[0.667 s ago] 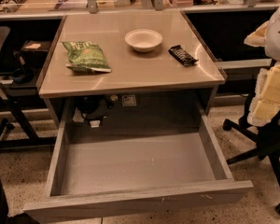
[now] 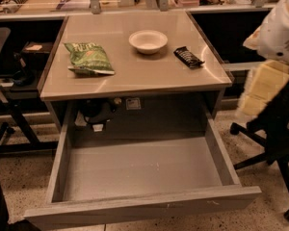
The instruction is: Place rxbar chocolate into top drawer
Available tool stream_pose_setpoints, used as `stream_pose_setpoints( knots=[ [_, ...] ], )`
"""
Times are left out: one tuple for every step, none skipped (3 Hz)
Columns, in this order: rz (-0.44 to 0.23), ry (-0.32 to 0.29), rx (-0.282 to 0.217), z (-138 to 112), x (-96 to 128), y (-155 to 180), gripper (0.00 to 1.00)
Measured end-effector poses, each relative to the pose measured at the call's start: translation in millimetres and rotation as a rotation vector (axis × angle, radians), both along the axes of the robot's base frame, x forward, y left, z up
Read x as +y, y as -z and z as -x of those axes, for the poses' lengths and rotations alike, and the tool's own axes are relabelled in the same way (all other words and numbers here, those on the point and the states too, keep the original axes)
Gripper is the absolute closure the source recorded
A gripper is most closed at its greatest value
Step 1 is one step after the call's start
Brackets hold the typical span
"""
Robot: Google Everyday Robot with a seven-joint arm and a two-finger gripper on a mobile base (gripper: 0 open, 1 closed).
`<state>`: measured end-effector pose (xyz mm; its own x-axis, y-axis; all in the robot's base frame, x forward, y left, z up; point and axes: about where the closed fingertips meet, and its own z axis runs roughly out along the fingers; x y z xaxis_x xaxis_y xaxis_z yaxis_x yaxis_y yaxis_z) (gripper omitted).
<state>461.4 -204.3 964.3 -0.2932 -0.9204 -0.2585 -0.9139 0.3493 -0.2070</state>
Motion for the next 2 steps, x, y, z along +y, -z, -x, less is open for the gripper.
stream_pose_setpoints(
  knots=[
    [-0.063, 0.118, 0.059, -55.0, 17.0, 24.6, 0.00],
    [-0.071, 0.203, 0.089, -99.4, 25.4, 38.1, 0.00]
  ],
)
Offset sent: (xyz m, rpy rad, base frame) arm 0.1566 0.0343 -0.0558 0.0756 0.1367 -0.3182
